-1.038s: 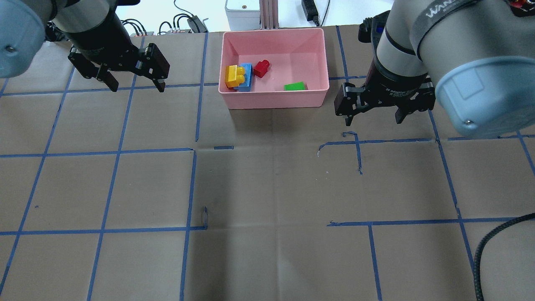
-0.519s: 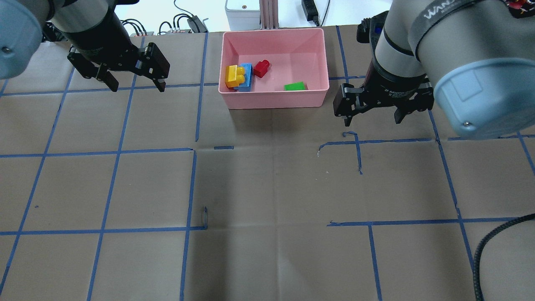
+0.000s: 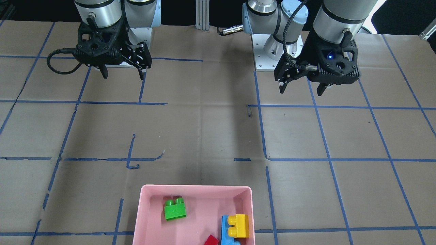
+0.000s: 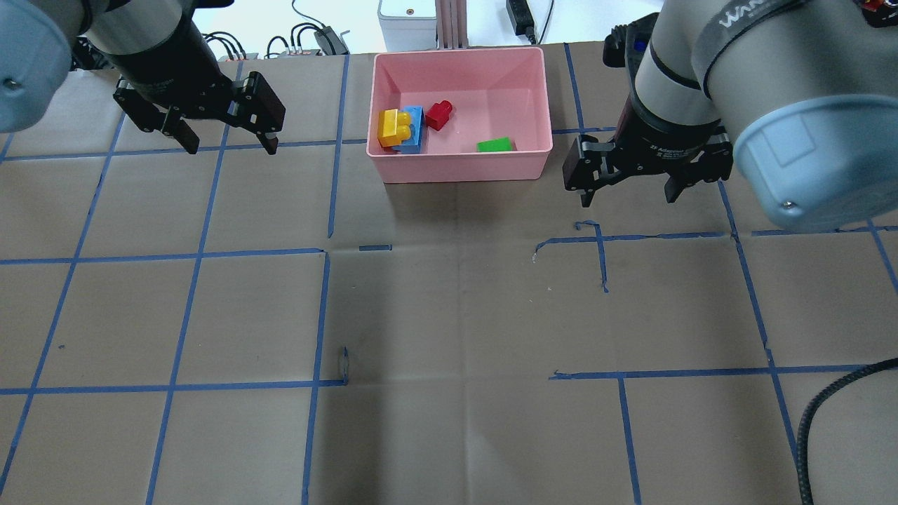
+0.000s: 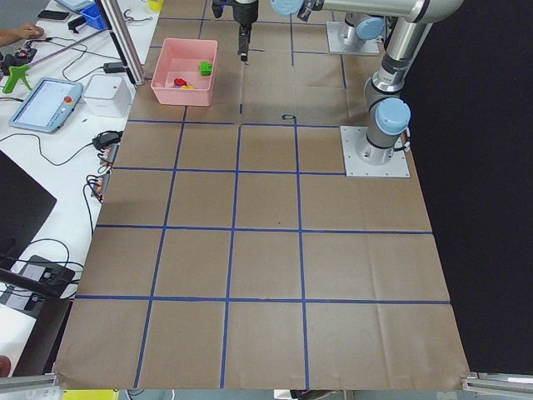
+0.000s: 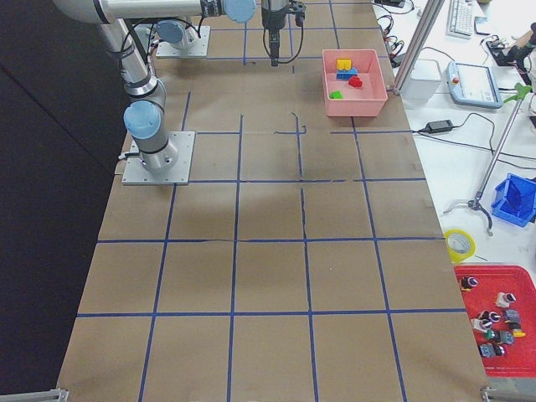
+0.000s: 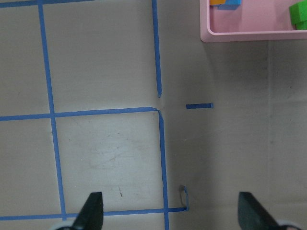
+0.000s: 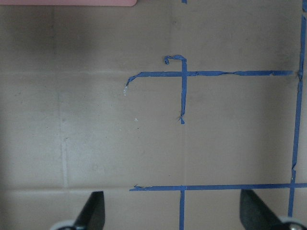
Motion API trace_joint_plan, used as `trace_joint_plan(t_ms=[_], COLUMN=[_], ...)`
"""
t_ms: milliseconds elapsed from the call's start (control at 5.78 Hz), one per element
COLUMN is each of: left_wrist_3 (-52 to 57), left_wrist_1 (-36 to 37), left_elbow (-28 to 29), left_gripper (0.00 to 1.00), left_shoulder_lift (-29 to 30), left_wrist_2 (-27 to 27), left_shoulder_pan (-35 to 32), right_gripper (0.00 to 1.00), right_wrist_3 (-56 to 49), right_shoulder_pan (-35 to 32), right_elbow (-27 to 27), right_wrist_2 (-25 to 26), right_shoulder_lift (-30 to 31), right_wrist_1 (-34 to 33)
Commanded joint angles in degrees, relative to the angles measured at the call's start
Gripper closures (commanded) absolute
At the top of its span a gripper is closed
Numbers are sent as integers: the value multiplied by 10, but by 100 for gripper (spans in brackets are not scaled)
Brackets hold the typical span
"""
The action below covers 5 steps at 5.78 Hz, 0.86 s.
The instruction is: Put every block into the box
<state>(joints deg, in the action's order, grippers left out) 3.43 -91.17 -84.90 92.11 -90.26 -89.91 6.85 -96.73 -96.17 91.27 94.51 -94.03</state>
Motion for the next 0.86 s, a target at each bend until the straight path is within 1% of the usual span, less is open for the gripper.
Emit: trace_joint_plan(t_ms=[0, 692], left_wrist_3=[0, 0], left_wrist_1=[0, -4], left_elbow=[0, -5], left_gripper=[1, 1], left_shoulder_lift=[0, -1], left_wrist_2=[0, 1], left_shoulder_pan=[0, 0], right_gripper=[0, 0], right_wrist_3=[-1, 6], right_shoulder_pan=[1, -5], right_elbow=[0, -1], right_wrist_2=[0, -1], right_shoulder_lift=[-1, 0], right_wrist_1=[-15, -7])
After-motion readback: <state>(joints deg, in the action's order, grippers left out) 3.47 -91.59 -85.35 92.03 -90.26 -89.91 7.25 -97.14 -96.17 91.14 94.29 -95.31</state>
